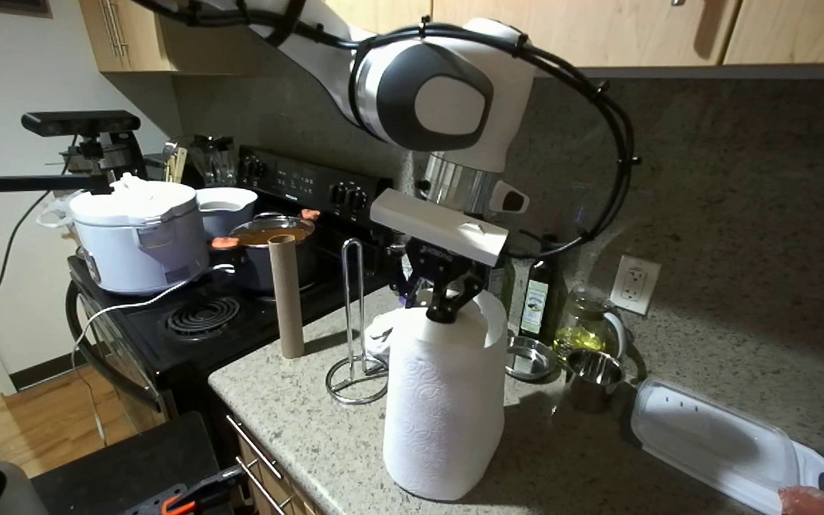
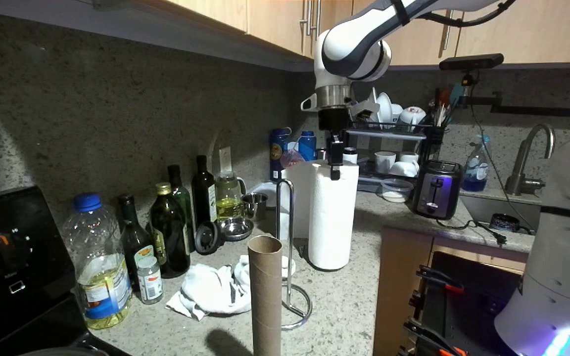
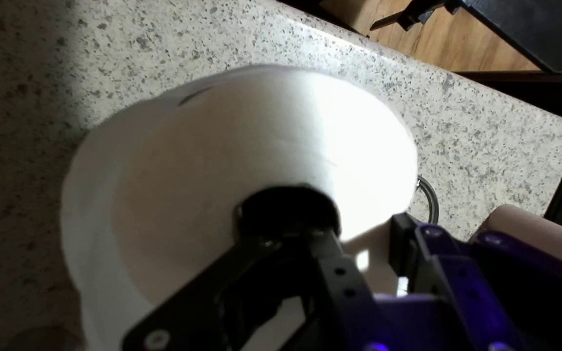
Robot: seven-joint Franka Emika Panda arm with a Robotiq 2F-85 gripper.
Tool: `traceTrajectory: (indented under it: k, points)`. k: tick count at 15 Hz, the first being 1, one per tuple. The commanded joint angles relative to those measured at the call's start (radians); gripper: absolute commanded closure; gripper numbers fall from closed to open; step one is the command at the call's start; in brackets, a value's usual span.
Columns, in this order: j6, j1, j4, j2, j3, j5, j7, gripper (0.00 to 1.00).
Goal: Put the paper towel on the paper towel stand
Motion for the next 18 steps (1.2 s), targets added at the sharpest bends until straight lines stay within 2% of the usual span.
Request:
traceTrajectory:
  k: [1, 14, 18]
  points:
    - [-0.003, -0.004, 0.005, -0.072, 0.012, -0.021, 0.027, 0.93]
    - [-0.009, 0.072, 0.055, -0.277, 0.050, -0.056, 0.005, 0.93]
    - [-0.063, 0.102, 0.096, -0.332, 0.052, -0.054, -0.008, 0.93]
